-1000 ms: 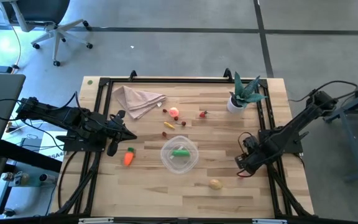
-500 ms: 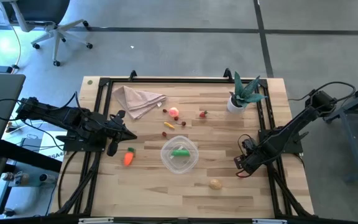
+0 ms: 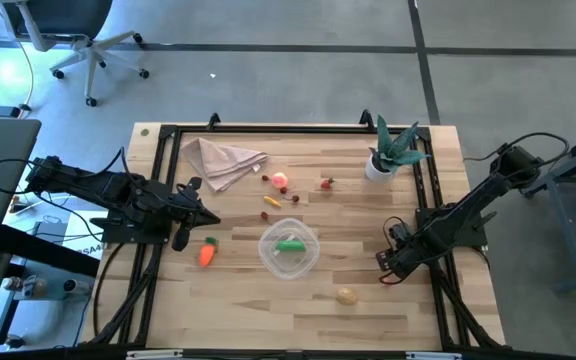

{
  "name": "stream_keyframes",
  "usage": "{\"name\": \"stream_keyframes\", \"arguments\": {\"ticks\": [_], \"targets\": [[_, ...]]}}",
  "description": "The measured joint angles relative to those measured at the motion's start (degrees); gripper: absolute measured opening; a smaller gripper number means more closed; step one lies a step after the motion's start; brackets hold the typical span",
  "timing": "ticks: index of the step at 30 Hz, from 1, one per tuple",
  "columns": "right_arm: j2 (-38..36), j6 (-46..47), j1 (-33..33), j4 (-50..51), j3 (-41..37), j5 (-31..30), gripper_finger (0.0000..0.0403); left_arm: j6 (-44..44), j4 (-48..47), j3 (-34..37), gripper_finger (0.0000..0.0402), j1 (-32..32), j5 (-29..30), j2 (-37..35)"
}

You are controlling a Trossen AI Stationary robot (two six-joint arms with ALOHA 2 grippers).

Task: Pick and placing Produce into tupperware
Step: Put the corn into the transparent bin

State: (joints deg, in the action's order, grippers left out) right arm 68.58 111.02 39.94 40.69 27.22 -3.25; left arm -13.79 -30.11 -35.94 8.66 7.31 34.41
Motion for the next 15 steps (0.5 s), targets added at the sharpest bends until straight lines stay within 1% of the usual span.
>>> {"name": "stream_keyframes", "arguments": {"ticks": [4,15], "targets": [[0.02,0.00,0.00,0.10,0.00,0.17,0.0179,0.01,0.00,0.00,0.0005,-0.01,0.00,0.01],[0.07,1.46,-0.03,1.37,0.00,0.76,0.0139,-0.01,0.00,0.00,0.0005,-0.01,0.00,0.02]]}}
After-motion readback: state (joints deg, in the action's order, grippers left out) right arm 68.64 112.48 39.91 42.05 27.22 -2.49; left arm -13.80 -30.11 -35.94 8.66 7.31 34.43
